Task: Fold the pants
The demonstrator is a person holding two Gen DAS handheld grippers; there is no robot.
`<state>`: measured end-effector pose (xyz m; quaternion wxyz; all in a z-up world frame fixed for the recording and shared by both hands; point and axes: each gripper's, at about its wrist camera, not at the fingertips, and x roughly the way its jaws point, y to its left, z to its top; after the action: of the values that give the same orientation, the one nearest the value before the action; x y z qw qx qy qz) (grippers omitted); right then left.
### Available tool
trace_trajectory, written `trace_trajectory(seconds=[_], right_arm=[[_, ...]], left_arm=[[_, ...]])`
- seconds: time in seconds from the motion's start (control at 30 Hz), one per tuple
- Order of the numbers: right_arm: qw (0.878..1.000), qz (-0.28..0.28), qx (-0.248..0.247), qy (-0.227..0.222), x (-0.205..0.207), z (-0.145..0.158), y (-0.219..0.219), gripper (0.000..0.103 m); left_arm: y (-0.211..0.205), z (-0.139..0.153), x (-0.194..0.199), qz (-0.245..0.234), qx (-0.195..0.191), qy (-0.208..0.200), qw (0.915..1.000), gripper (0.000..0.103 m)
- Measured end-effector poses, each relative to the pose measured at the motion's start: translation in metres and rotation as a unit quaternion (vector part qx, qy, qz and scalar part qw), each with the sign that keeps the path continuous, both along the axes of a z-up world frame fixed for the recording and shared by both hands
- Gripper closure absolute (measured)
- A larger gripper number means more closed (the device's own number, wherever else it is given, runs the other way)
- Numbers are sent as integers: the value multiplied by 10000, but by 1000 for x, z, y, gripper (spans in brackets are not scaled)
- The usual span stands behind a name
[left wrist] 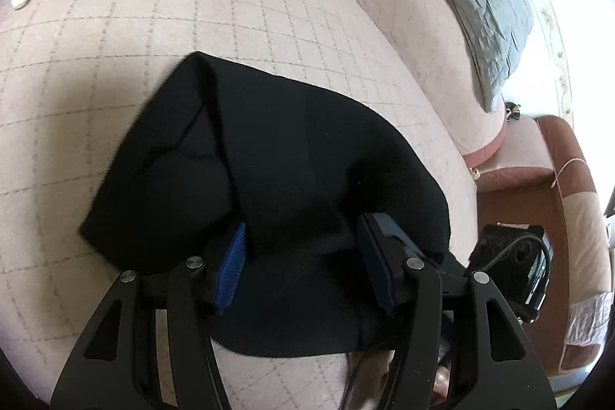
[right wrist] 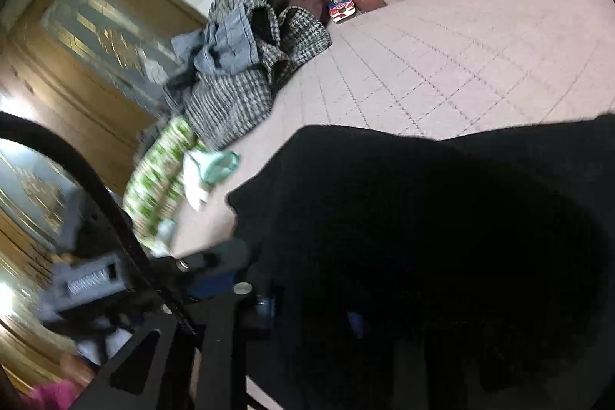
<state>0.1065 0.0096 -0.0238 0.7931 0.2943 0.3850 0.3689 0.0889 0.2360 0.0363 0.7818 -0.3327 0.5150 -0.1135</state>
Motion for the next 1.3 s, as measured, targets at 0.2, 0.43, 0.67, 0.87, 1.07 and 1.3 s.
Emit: trace_trajectory(seconds=[0.2, 0.43, 0.67, 0.87, 1.07, 1.3], right_arm=[[9971, 166, 747, 45, -8, 8, -8, 88], [9938, 163, 1086, 176, -32, 13, 0, 88], [9951, 509, 843, 83, -64, 14, 46, 92], [9981, 515, -199, 260, -76, -3, 53, 90], [9916, -149, -1237, -335, -122, 19, -55, 63], [9728, -1909, -1264, 347, -160, -6, -217, 63]], left_arm=[[6, -8, 10, 313, -534, 71, 9981, 47], [16, 15, 1, -424, -604, -169, 9971, 80], [42, 33, -19, -629, 575, -255, 9960, 88], [33, 17, -22, -619, 1373, -251, 9883, 88], [36, 46, -38, -361, 1373, -441, 9889, 78], [3, 78, -63, -460, 1228, -837, 9878, 49]])
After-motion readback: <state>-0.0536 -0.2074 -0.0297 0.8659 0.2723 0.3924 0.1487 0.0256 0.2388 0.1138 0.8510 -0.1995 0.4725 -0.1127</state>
